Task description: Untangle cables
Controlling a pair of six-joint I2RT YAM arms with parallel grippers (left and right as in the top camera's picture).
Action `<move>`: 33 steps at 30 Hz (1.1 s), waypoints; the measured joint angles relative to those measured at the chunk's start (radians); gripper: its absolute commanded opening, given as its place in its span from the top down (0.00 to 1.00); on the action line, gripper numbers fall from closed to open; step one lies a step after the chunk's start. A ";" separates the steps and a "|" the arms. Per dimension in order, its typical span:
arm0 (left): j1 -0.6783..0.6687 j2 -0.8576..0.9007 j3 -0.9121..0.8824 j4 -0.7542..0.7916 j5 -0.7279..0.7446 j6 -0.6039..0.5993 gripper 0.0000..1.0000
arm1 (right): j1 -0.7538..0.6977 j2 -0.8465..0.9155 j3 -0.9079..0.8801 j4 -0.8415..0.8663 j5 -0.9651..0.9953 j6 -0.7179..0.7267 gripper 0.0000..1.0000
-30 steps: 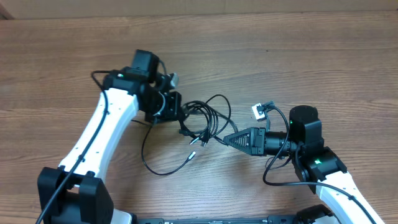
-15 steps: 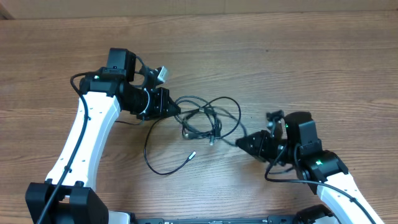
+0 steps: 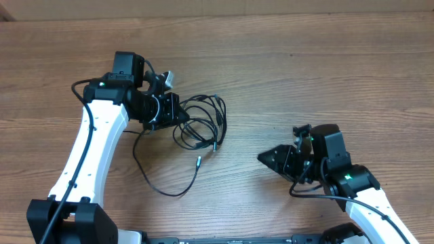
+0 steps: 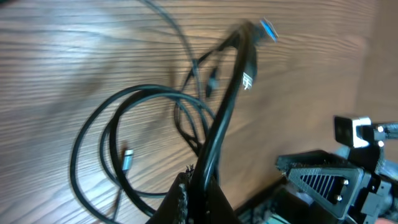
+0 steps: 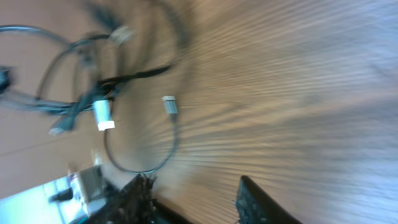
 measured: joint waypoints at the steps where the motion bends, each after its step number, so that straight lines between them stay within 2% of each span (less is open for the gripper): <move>1: -0.006 0.000 0.000 0.008 0.029 0.021 0.96 | 0.000 0.000 0.000 0.048 -0.026 -0.003 0.45; 3: -0.027 0.000 0.000 0.019 0.090 0.069 0.96 | 0.000 0.000 0.001 0.122 -0.069 -0.012 0.41; 8: -0.116 0.000 0.000 0.051 0.257 0.209 0.96 | 0.017 0.000 0.001 0.234 -0.116 0.028 0.40; 15: -0.198 0.000 0.000 0.058 0.341 0.314 0.96 | 0.105 0.022 0.001 0.294 -0.096 0.032 0.41; 19: -0.199 0.000 0.000 0.021 0.306 0.338 0.96 | 0.124 0.036 0.001 0.286 -0.023 -0.037 0.41; 26: -0.199 0.000 0.000 -0.098 0.108 0.356 0.96 | 0.124 0.037 0.001 0.371 0.023 -0.085 0.41; 33: -0.199 0.000 0.000 -0.099 0.090 0.382 0.96 | 0.124 0.038 0.001 0.414 0.013 -0.111 0.34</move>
